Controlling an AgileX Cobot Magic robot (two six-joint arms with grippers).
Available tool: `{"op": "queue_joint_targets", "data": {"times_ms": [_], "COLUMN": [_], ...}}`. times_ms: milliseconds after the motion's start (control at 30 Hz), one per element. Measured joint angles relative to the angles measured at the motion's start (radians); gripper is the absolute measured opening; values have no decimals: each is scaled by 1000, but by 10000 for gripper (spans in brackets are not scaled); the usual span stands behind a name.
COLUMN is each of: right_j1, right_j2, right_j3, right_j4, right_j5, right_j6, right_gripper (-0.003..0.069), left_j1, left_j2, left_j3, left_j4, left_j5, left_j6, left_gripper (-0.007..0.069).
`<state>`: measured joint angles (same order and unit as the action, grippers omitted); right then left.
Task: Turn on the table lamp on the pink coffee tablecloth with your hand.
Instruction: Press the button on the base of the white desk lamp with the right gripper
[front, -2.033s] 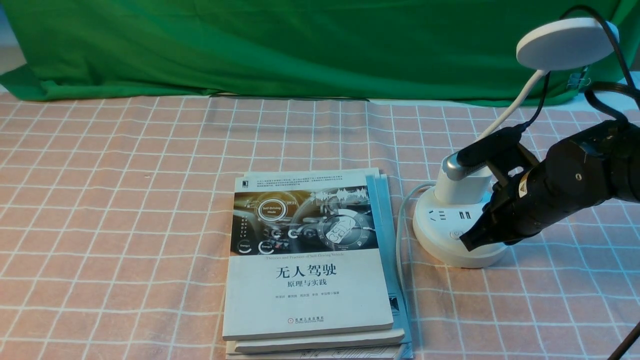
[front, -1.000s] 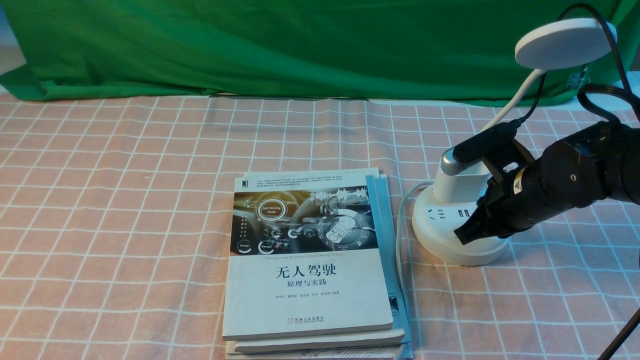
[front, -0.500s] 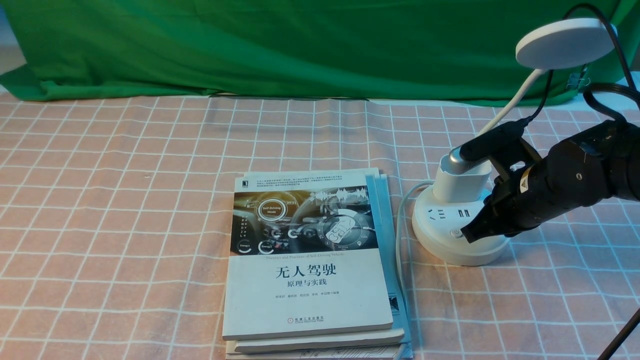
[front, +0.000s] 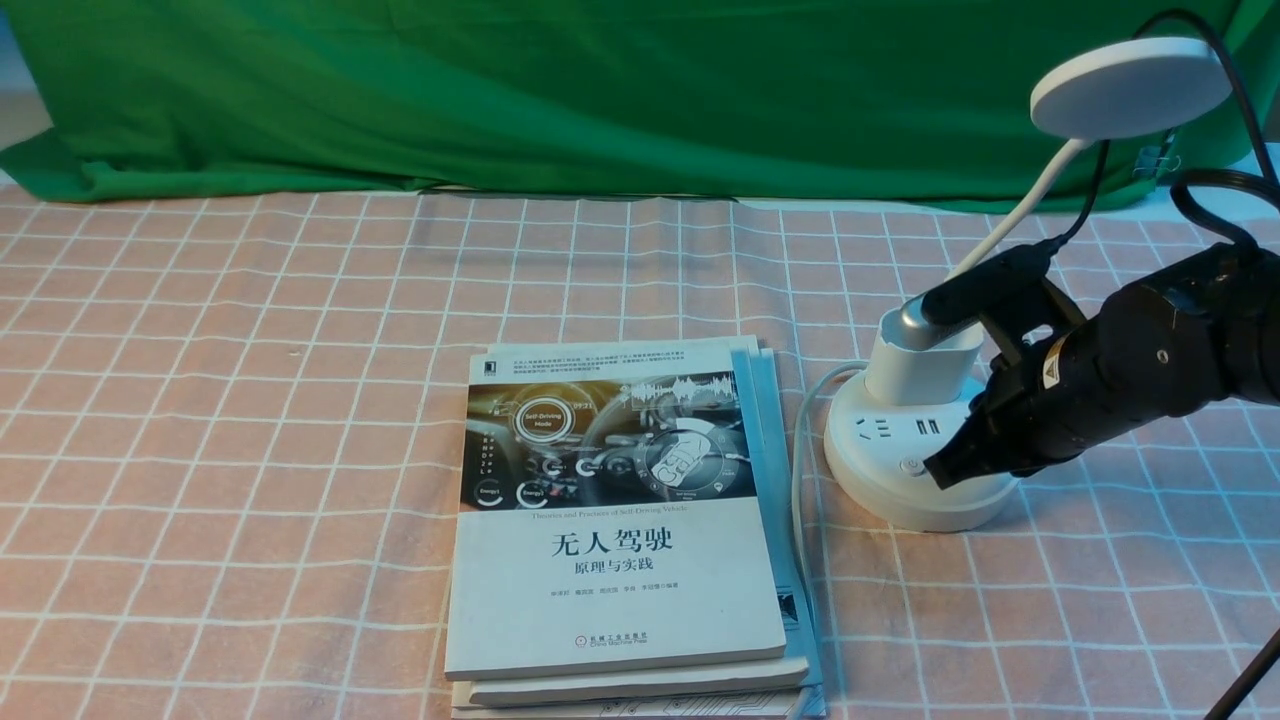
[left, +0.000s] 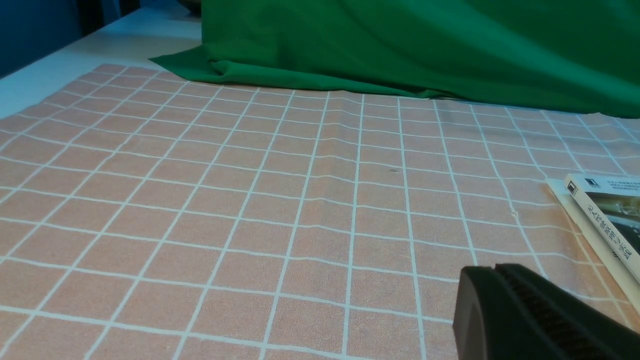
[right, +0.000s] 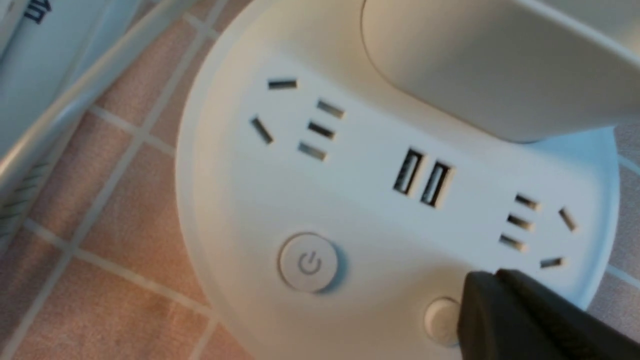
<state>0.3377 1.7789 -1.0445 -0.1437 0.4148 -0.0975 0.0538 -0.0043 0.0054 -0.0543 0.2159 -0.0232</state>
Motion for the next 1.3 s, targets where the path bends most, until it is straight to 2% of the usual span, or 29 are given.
{"op": "queue_joint_targets", "data": {"times_ms": [967,1133,1300], "right_j1": [12,21,21], "right_j2": [-3,-123,-408], "right_j3": [28,46,116], "right_j4": [12,31,31], "right_j5": [-42,26,55], "right_j6": [-2,29,98], "right_gripper": [34,35,35], "left_j1": [0,0,0], "left_j2": [0,0,0], "left_j3": [0,0,0], "left_j4": [0,0,0], "left_j5": [0,0,0], "left_j6": [0,0,0], "left_gripper": [21,21,21]}}
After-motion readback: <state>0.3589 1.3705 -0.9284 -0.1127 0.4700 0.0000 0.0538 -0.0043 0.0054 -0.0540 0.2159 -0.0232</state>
